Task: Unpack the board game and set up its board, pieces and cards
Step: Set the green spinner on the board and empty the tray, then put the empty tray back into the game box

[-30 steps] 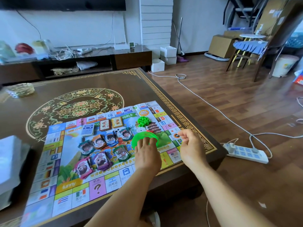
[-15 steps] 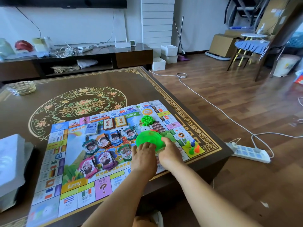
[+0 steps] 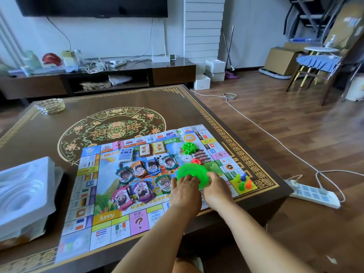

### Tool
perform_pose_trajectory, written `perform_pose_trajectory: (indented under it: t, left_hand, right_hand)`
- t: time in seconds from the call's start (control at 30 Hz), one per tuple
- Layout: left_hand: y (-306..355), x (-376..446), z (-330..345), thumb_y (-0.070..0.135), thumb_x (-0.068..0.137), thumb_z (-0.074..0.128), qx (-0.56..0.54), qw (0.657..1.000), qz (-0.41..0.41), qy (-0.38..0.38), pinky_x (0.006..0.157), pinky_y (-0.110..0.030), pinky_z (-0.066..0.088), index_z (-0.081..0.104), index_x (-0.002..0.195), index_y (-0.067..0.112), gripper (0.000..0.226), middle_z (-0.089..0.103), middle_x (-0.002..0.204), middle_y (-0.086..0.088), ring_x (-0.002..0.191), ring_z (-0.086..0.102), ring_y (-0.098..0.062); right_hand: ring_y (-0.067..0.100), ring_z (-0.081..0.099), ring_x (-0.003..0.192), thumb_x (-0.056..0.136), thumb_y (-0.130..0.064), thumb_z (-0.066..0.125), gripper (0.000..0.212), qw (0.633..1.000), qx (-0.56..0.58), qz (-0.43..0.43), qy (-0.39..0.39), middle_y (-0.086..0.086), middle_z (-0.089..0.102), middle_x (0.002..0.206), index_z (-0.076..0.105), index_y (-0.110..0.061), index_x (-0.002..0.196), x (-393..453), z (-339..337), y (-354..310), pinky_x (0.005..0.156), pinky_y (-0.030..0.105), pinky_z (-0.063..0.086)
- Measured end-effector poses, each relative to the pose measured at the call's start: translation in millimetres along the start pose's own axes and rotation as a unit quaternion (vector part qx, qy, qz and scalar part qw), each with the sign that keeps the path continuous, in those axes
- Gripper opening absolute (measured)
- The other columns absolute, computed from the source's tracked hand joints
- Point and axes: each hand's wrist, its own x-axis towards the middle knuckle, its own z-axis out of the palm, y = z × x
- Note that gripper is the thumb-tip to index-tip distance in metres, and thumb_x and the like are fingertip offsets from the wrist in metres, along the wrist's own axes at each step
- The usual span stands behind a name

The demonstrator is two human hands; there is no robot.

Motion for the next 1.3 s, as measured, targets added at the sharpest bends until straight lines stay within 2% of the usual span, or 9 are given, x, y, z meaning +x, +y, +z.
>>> perform_pose_trajectory:
  t: [0.17,0.3,0.4,0.53,0.7,0.97,1.07,1.23,1.3]
  left_hand:
    - [1.1,-3.2,-13.8,0.016,0.095,0.044,-0.083,0.995,-0.032,0.035,0.111,-0.033,0.022,0.039,0.139,0.022,0.045,0.042,0.141,0.0,0.13,0.039,-0.022]
    - [2.4,-12.9,-31.2,0.016,0.095,0.042,-0.221,0.967,-0.088,0.092,0.095,-0.033,0.038,0.048,0.131,0.017,0.036,0.051,0.132,-0.005,0.121,0.047,-0.024]
    - [1.9,-26.1,-51.0,0.021,0.095,0.043,-0.281,0.941,-0.117,0.149,0.078,-0.03,0.04,0.058,0.118,0.015,0.027,0.062,0.116,-0.006,0.106,0.056,-0.026]
    - [-7.6,-54.9,-80.7,0.023,0.094,0.044,-0.331,0.909,-0.134,0.217,0.065,-0.028,0.036,0.061,0.102,0.015,0.02,0.067,0.099,-0.004,0.089,0.058,-0.023]
    - [-43.9,-97.0,-109.3,0.024,0.093,0.043,-0.332,0.895,-0.161,0.249,0.069,-0.032,0.048,0.061,0.099,0.018,0.019,0.068,0.094,-0.005,0.085,0.062,-0.027]
    - [-143.2,-174.4,-149.2,0.022,0.093,0.046,-0.3,0.871,-0.222,0.321,0.073,-0.032,0.045,0.064,0.098,0.015,0.02,0.069,0.094,-0.007,0.091,0.061,-0.027]
    - [-183.3,-198.9,-159.4,0.024,0.093,0.046,-0.283,0.865,-0.24,0.338,0.072,-0.03,0.042,0.064,0.098,0.017,0.02,0.07,0.096,-0.007,0.093,0.062,-0.027]
    - [-242.6,-216.7,-164.3,0.026,0.093,0.044,-0.256,0.869,-0.281,0.316,0.08,-0.032,0.049,0.058,0.116,0.022,0.027,0.068,0.109,-0.004,0.101,0.061,-0.026]
    - [-262.8,-216.3,-164.5,0.026,0.094,0.045,-0.234,0.88,-0.289,0.296,0.085,-0.032,0.045,0.054,0.124,0.022,0.032,0.065,0.117,-0.003,0.109,0.058,-0.024]
  right_hand:
    - [0.023,0.054,0.116,0.097,-0.014,0.043,0.039,0.997,0.036,-0.041,0.056,0.004,0.053,0.133,0.046,-0.022,0.135,-8.9,-7.3,-11.7,0.092,0.032,0.045]
    - [0.021,0.058,0.106,0.099,-0.023,0.045,0.027,0.985,0.101,-0.081,0.111,0.004,0.062,0.122,0.056,-0.017,0.123,-20.9,-11.6,-21.6,0.079,0.026,0.04]
    - [0.018,0.055,0.087,0.097,-0.029,0.047,0.023,0.971,0.152,-0.099,0.153,0.004,0.067,0.104,0.062,-0.015,0.108,-34.9,-13.0,-36.4,0.07,0.025,0.036]
    - [0.028,0.061,0.086,0.095,-0.03,0.047,0.022,0.958,0.203,-0.127,0.158,0.005,0.069,0.09,0.061,-0.013,0.092,-57.8,-6.6,-66.7,0.071,0.031,0.042]
    - [0.031,0.062,0.081,0.094,-0.03,0.048,0.025,0.954,0.211,-0.171,0.125,0.008,0.07,0.083,0.06,-0.012,0.084,-90.2,16.5,-108.0,0.071,0.035,0.046]
    - [0.03,0.065,0.079,0.093,-0.03,0.05,0.024,0.952,0.201,-0.228,0.028,0.006,0.07,0.079,0.062,-0.014,0.081,-159.7,88.7,-179.2,0.074,0.039,0.053]
    - [0.027,0.064,0.079,0.094,-0.029,0.05,0.022,0.95,0.19,-0.248,-0.015,0.002,0.069,0.078,0.061,-0.016,0.081,-184.0,115.0,-204.6,0.071,0.033,0.049]
    - [0.022,0.062,0.08,0.095,-0.027,0.048,0.023,0.944,0.157,-0.284,-0.055,0.0,0.068,0.083,0.055,-0.024,0.073,-201.2,148.8,-227.6,0.07,0.03,0.046]
    - [0.02,0.06,0.084,0.094,-0.025,0.051,0.014,0.944,0.141,-0.29,-0.064,-0.002,0.066,0.087,0.057,-0.025,0.082,-198.3,160.2,-233.4,0.071,0.029,0.044]
